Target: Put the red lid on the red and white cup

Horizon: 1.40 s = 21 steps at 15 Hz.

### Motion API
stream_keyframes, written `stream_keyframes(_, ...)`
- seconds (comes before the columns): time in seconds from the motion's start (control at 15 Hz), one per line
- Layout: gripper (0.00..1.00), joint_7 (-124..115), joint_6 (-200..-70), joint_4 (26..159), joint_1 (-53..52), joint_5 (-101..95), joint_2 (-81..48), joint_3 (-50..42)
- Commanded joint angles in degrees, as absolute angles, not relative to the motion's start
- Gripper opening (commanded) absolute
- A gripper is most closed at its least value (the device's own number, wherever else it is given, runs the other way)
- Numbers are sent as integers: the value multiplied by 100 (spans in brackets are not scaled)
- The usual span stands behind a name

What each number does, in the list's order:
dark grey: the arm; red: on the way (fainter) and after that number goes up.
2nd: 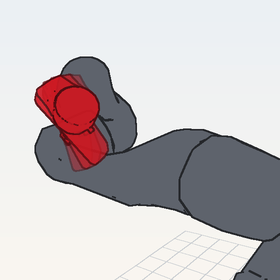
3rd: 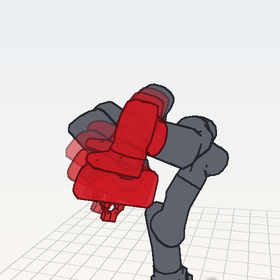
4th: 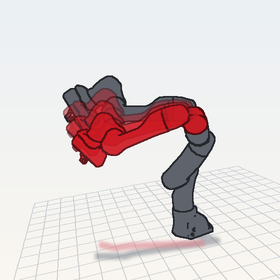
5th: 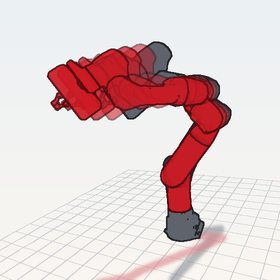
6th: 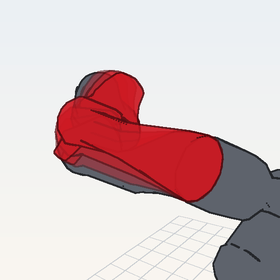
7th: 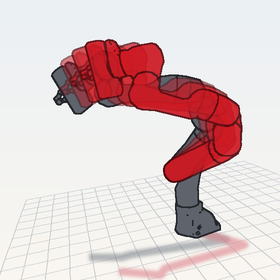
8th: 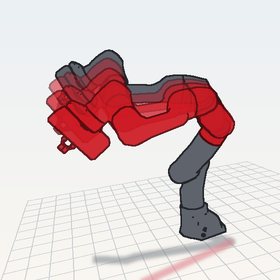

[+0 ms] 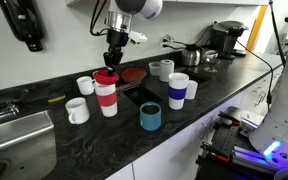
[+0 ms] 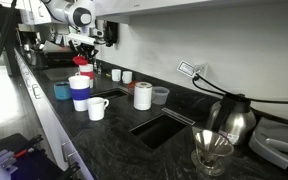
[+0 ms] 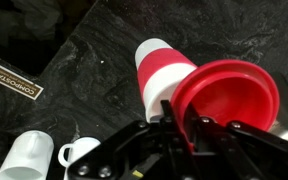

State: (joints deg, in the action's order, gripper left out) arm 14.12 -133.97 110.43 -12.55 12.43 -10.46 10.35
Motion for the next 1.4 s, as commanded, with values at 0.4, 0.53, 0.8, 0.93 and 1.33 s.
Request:
stream_keyframes(0.4,4,1613,-13065,10503,-1104,956,-1442,1141)
stream_keyframes(0.53,4,1637,-13079,10443,-1116,904,-1522,1164)
stream_keyframes(0.8,4,1558,-13491,10312,-1141,786,-1654,1182)
stream_keyframes(0.93,4,1555,-13715,10278,-1126,711,-1669,1187)
stream_keyframes(1.33,4,1547,-13967,10381,-1092,275,-1560,1138)
